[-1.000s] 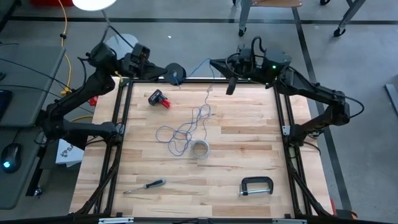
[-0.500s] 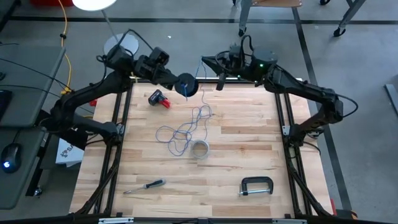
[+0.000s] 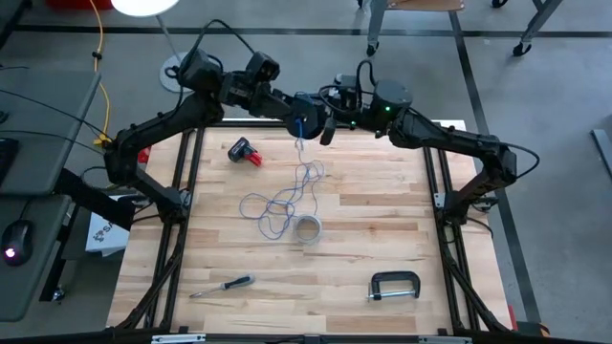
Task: Coil cords
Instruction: Coil the blue wire on the spool
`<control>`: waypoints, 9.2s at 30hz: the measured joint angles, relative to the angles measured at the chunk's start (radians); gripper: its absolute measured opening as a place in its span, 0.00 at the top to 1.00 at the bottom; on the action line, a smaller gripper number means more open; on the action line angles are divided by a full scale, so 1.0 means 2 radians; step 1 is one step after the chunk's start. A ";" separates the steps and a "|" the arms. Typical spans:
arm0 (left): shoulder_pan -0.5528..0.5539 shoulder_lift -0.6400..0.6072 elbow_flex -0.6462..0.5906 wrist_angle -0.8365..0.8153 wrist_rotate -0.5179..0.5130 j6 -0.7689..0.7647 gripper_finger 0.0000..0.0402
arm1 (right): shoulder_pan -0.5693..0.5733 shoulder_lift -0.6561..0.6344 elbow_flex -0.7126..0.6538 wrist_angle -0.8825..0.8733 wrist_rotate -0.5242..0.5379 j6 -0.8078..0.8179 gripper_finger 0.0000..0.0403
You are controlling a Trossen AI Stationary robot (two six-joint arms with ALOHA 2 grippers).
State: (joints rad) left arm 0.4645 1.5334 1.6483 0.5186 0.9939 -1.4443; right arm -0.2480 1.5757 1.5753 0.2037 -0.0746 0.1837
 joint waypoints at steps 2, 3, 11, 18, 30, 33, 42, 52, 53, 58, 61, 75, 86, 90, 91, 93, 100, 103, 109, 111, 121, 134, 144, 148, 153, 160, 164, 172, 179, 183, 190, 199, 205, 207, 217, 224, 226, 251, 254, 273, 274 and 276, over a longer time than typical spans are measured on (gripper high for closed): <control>0.003 0.007 0.009 0.001 -0.009 0.017 1.00 | 0.004 0.000 0.000 0.003 0.009 0.000 1.00; 0.004 0.011 0.013 0.002 -0.012 0.023 1.00 | 0.006 -0.001 0.000 0.004 0.014 0.000 1.00; 0.012 0.020 0.023 0.006 -0.034 0.063 1.00 | 0.012 0.000 0.000 0.010 0.013 0.024 1.00; 0.029 0.021 0.021 0.002 -0.036 0.086 1.00 | 0.015 0.000 0.000 0.035 -0.039 0.045 1.00; 0.058 0.021 0.022 0.020 -0.061 0.110 1.00 | 0.028 0.000 0.000 0.031 -0.034 0.052 1.00; 0.067 0.020 0.021 0.037 -0.063 0.104 1.00 | 0.028 0.000 0.000 0.027 -0.048 0.055 1.00; 0.109 0.005 0.021 0.054 -0.051 0.095 1.00 | 0.027 0.000 0.000 0.006 -0.057 0.060 1.00; 0.172 -0.033 0.021 0.018 -0.029 0.129 1.00 | 0.021 -0.012 0.000 -0.021 -0.082 0.063 1.00; 0.177 -0.038 0.021 0.008 -0.025 0.136 1.00 | 0.020 -0.013 0.000 -0.024 -0.083 0.062 1.00; 0.191 -0.051 0.022 -0.040 -0.017 0.172 1.00 | 0.016 -0.016 0.000 -0.027 -0.082 0.061 1.00; 0.193 -0.056 0.022 -0.040 -0.015 0.175 1.00 | 0.016 -0.016 0.000 -0.028 -0.065 0.061 1.00; 0.139 -0.062 0.022 -0.038 -0.052 0.192 1.00 | 0.017 0.044 0.000 0.019 0.085 -0.097 0.59; 0.115 -0.062 0.022 -0.040 -0.084 0.218 1.00 | 0.016 0.070 0.000 0.040 0.051 -0.100 0.44; 0.113 -0.062 0.022 -0.040 -0.091 0.222 1.00 | 0.016 0.068 0.000 0.047 0.031 -0.092 0.44; 0.111 -0.062 0.022 -0.040 -0.095 0.221 1.00 | 0.016 0.068 0.000 0.047 0.031 -0.092 0.44; 0.105 -0.062 0.022 -0.040 -0.101 0.220 1.00 | 0.017 0.068 0.000 0.050 0.039 -0.096 0.44; 0.081 -0.062 0.022 -0.040 -0.113 0.228 1.00 | 0.016 0.068 0.000 0.055 0.061 -0.122 0.44; 0.073 -0.062 0.022 -0.040 -0.127 0.243 1.00 | 0.016 0.068 0.000 0.049 0.061 -0.122 0.46; 0.067 -0.062 0.022 -0.041 -0.135 0.253 1.00 | 0.020 0.068 0.000 0.049 0.070 -0.138 0.74; 0.068 -0.062 0.022 -0.040 -0.136 0.253 1.00 | 0.025 0.068 0.000 0.047 0.089 -0.134 0.89; 0.096 -0.065 0.022 -0.042 -0.137 0.266 1.00 | 0.044 0.059 0.000 0.007 0.103 -0.095 1.00; 0.116 -0.080 0.021 -0.080 -0.134 0.308 1.00 | 0.047 0.057 0.001 -0.045 0.097 -0.056 1.00; 0.148 -0.131 0.022 -0.246 -0.135 0.398 1.00 | 0.047 0.059 0.000 -0.037 0.067 -0.037 1.00; 0.166 -0.156 0.022 -0.331 -0.135 0.429 1.00 | 0.049 0.054 0.000 -0.045 0.058 -0.029 1.00; 0.188 -0.188 0.022 -0.446 -0.133 0.458 1.00 | 0.050 0.030 0.000 -0.074 0.053 -0.042 1.00; 0.205 -0.212 0.022 -0.543 -0.126 0.470 1.00 | 0.050 -0.011 0.000 -0.111 0.053 -0.062 1.00; 0.205 -0.212 0.022 -0.584 -0.117 0.459 1.00 | 0.048 -0.030 0.000 -0.112 0.054 -0.071 1.00; 0.157 -0.174 0.022 -0.616 -0.037 0.396 1.00 | 0.042 -0.034 0.000 -0.108 0.064 -0.083 1.00; 0.101 -0.119 0.022 -0.608 0.016 0.382 1.00 | 0.042 -0.033 0.000 -0.076 0.063 -0.083 1.00; 0.069 -0.087 0.022 -0.561 0.052 0.356 1.00 | 0.038 -0.033 0.000 -0.074 0.061 -0.083 1.00; 0.026 -0.031 0.022 -0.313 0.094 0.216 1.00 | 0.031 -0.033 0.000 -0.042 0.037 -0.079 1.00; 0.004 0.030 0.022 -0.035 0.075 0.050 1.00 | 0.030 -0.031 0.000 -0.031 0.010 -0.064 1.00; -0.005 0.054 0.022 0.031 0.049 0.034 1.00 | 0.029 -0.031 0.000 -0.029 -0.012 -0.039 1.00; -0.005 0.056 0.022 0.038 0.039 0.042 1.00 | 0.029 -0.031 0.000 -0.028 -0.021 -0.031 1.00; 0.003 0.056 0.022 0.115 -0.033 0.057 1.00 | 0.032 -0.031 0.000 -0.027 -0.051 0.006 1.00; 0.020 0.052 0.022 0.122 -0.070 0.087 1.00 | 0.039 -0.031 0.000 -0.029 -0.052 0.010 1.00; 0.027 0.051 0.022 0.122 -0.076 0.097 1.00 | 0.041 -0.031 0.000 -0.033 -0.051 0.009 1.00; 0.102 0.008 0.022 0.111 -0.017 0.124 1.00 | 0.038 -0.025 0.001 -0.112 0.020 -0.015 0.63; 0.101 0.008 0.022 0.111 -0.017 0.122 1.00 | 0.039 -0.013 0.001 -0.111 0.032 -0.033 0.56; 0.097 0.008 0.022 0.110 -0.027 0.131 1.00 | 0.031 0.042 0.000 -0.078 0.098 -0.106 0.53; 0.097 0.008 0.022 0.110 -0.027 0.134 1.00 | 0.030 0.043 0.000 -0.079 0.097 -0.105 0.54; 0.097 0.008 0.022 0.109 -0.028 0.135 1.00 | 0.029 0.046 0.000 -0.077 0.097 -0.105 0.56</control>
State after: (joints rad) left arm 0.6590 1.5490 1.6913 0.7376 0.9388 -1.1744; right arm -0.1902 1.6673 1.5753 0.0487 0.1192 -0.0273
